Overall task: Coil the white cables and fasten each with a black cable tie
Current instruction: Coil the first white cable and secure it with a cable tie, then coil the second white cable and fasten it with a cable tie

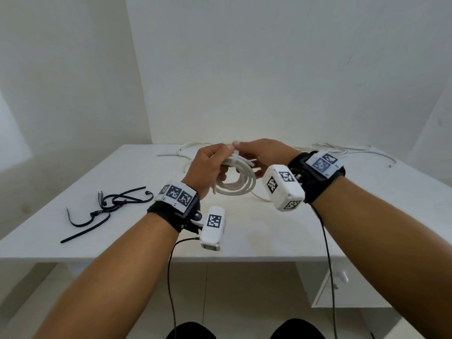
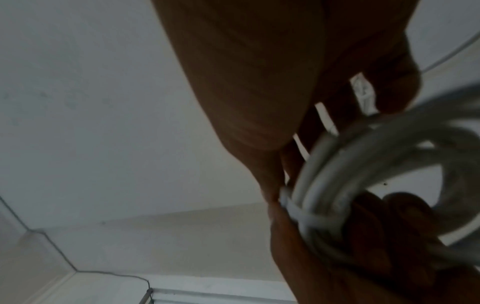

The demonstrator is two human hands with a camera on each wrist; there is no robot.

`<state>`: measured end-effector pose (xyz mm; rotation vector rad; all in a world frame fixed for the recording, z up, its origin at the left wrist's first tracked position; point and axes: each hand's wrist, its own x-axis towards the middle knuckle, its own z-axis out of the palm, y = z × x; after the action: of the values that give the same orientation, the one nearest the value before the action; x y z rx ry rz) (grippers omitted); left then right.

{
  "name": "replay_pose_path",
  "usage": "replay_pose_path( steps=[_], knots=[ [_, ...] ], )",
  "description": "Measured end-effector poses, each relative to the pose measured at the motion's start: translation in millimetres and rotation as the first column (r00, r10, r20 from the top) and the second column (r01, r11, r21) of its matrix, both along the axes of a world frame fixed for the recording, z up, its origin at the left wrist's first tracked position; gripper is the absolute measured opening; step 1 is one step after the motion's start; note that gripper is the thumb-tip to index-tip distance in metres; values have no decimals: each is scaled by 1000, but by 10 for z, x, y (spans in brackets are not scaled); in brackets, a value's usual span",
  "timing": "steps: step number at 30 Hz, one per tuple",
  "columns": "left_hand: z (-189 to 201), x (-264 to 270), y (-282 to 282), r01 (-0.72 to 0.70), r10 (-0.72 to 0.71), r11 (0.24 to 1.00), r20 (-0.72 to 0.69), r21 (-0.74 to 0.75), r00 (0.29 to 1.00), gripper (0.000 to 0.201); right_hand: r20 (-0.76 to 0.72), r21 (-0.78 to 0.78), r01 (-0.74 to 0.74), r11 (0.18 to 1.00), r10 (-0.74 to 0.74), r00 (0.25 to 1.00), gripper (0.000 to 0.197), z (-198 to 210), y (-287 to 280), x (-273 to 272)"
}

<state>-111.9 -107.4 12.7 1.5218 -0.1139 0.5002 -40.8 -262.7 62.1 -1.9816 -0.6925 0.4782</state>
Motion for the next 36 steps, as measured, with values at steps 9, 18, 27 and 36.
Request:
replay_pose_path(
  steps=[9, 18, 27, 36],
  knots=[
    [27, -55, 76, 109, -74, 968, -156, 224, 985, 26, 184, 281, 130, 951, -186, 965, 26, -163, 212, 14],
    [11, -123, 158, 83, -53, 979, -160, 185, 986, 32, 271, 277, 161, 947, -238, 933, 25, -137, 391, -49],
    [-88, -189, 561, -153, 181, 960, -101, 234, 978, 46, -48, 223, 102, 970, -94, 994, 24, -169, 845, -75],
    [134, -168, 1449, -287, 334, 924, -166, 255, 928, 32, 120, -464, -11, 886, 76, 990, 44, -817, 1424, 126]
  ],
)
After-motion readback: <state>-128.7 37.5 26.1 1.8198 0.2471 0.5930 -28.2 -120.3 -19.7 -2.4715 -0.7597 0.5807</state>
